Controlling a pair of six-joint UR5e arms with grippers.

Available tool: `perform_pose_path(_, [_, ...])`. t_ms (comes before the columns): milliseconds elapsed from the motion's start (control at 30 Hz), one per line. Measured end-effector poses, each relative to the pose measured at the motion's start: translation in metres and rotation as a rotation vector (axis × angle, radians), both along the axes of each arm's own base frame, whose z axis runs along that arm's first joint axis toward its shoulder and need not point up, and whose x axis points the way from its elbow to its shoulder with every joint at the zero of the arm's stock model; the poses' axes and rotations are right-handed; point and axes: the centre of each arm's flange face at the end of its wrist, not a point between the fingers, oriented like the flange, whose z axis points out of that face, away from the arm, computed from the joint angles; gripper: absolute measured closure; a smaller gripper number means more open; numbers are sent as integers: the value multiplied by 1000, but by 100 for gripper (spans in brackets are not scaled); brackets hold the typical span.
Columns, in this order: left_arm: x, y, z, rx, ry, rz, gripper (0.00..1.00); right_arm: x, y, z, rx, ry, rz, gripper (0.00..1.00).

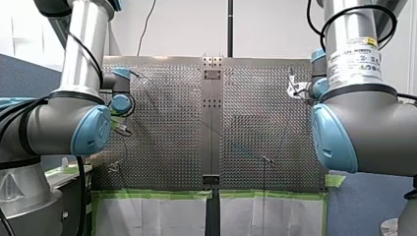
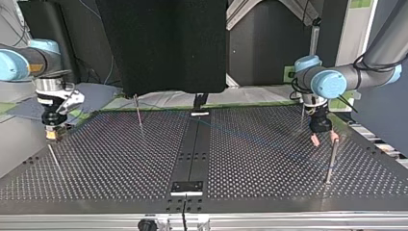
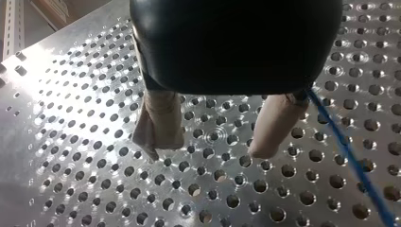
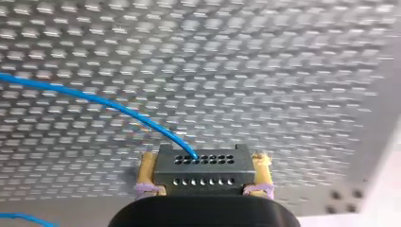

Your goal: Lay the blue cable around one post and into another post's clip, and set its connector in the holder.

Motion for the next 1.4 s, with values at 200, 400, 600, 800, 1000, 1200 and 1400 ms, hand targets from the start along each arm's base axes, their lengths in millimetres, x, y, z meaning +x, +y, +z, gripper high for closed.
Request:
perform_pose_path(200, [0,-1,0,0,0,-5,0,-3,0,13,-44,28,-7,98])
perform_pose_path(400, [0,-2,0,0,0,-8,0,-10,-8,-15,-3,63,-21,98])
perform_pose_path(600, [0,-3,0,1,0,-11,0,-21,-22,-48,25,57,-37,98])
perform_pose_path(800, [0,-4,0,4,1,-13,0,-32,-29,-57,25,52,-49,98])
perform_pose_path(1000, [0,-5,0,5,2,-15,0,-39,-34,-52,23,61,-23,98])
perform_pose_path(1200, [0,-6,0,6,3,-16,0,-42,-36,-47,42,86,-3,98])
perform_pose_path(1400, [0,-6,0,11,4,-17,0,-47,-39,-41,49,88,30,98])
